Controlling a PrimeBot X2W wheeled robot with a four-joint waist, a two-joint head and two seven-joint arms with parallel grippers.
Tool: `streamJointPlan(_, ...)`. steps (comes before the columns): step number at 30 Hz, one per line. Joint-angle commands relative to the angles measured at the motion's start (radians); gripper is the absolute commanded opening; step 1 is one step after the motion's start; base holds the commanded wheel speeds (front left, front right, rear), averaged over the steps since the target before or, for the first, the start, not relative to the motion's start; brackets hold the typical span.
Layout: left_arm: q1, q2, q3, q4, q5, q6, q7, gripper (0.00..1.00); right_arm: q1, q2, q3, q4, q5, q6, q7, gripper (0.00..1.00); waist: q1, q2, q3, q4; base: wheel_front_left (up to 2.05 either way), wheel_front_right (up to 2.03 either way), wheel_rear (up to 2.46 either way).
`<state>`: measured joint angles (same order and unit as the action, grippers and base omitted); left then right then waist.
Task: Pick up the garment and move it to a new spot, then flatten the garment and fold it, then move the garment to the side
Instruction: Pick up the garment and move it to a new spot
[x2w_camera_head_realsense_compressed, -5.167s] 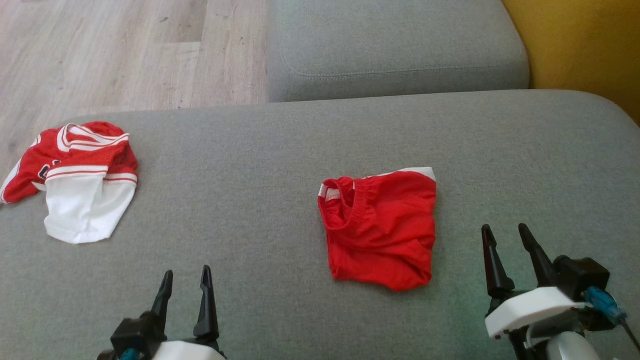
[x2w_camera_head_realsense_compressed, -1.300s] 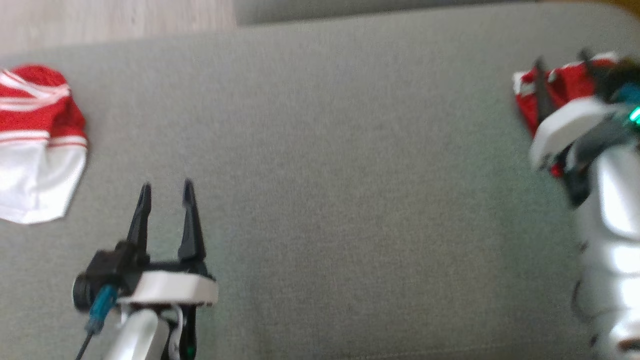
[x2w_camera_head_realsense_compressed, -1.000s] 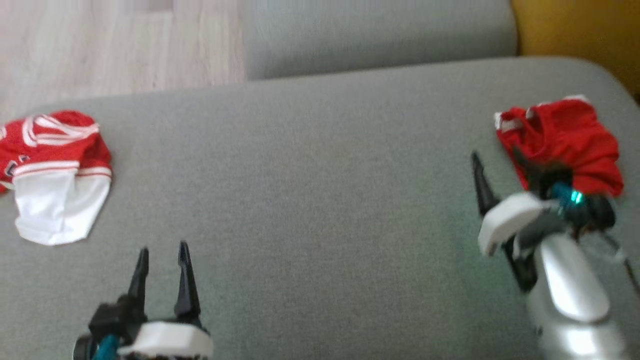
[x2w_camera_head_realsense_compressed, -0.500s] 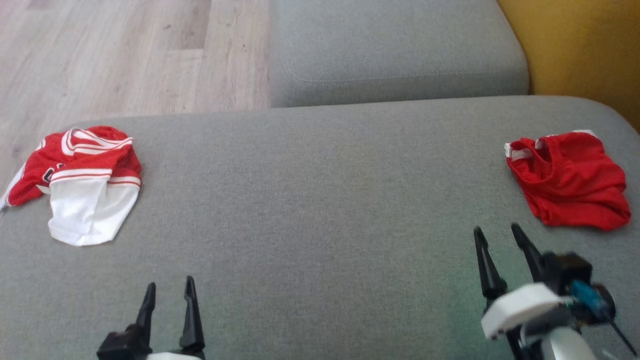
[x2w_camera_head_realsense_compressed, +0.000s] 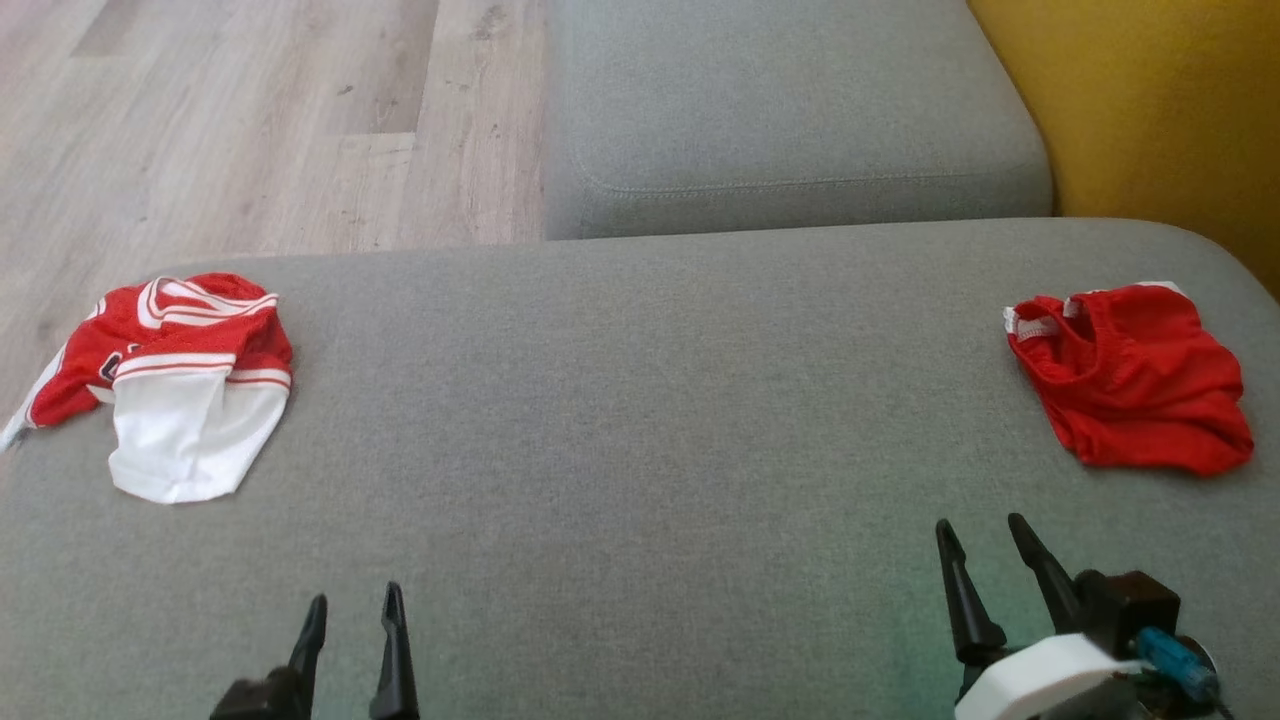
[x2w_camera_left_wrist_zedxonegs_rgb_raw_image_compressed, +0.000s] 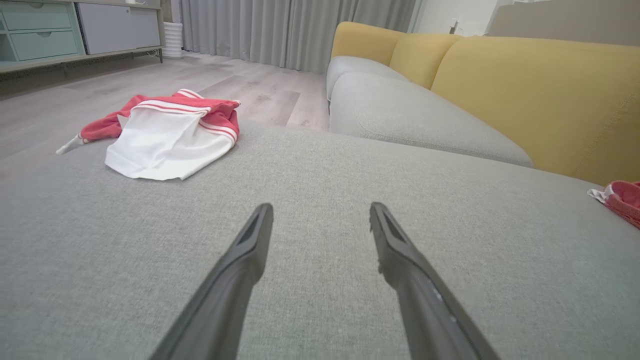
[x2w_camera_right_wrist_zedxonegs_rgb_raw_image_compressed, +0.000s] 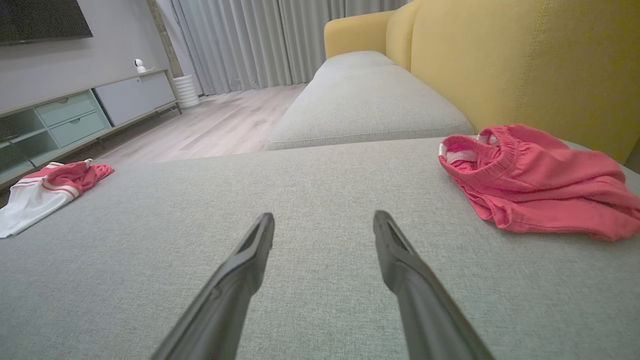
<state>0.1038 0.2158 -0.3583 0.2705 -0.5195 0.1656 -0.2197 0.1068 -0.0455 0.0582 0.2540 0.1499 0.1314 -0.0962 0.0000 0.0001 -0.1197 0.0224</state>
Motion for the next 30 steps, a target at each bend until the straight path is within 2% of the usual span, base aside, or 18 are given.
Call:
streamJointPlan(1, -0.032, 0.012, 0.029, -0.025, -0.007, -0.001, -0.002, 1.00, -0.029, -0.005, 0.026, -0.038, 0.002, -0.001, -0.003, 1.00, 0.0000, -0.0001, 0.000, 0.001, 0.00, 0.00, 0.00)
streamJointPlan(12, -0.039, 0.018, 0.021, -0.029, -0.007, 0.002, 0.001, 1.00, -0.012, -0.005, 0.021, -0.048, 0.003, -0.001, 0.004, 1.00, 0.0000, -0.0001, -0.004, 0.042, 0.00, 0.00, 0.00)
streamJointPlan(16, -0.049, 0.025, 0.016, -0.039, -0.001, 0.004, 0.007, 1.00, -0.010, -0.005, 0.016, -0.048, 0.010, -0.001, -0.002, 1.00, 0.0000, -0.0001, -0.004, 0.112, 0.00, 0.00, 0.00)
streamJointPlan(19, -0.059, 0.040, 0.019, -0.053, 0.004, 0.009, 0.013, 1.00, -0.016, -0.005, 0.023, -0.046, 0.024, -0.001, -0.013, 1.00, 0.0000, -0.0001, 0.000, 0.208, 0.00, 0.00, 0.00)
streamJointPlan(24, -0.062, 0.062, 0.031, -0.076, 0.005, 0.018, 0.019, 1.00, -0.038, -0.005, 0.051, -0.033, 0.046, -0.001, -0.022, 1.00, 0.0000, -0.0001, 0.007, 0.320, 0.00, 0.00, 0.00)
streamJointPlan(30, -0.051, 0.084, 0.053, -0.102, -0.002, 0.031, 0.020, 1.00, -0.065, -0.005, 0.084, -0.013, 0.060, -0.001, -0.036, 1.00, 0.0000, -0.0001, 0.013, 0.404, 0.00, 0.00, 0.00)
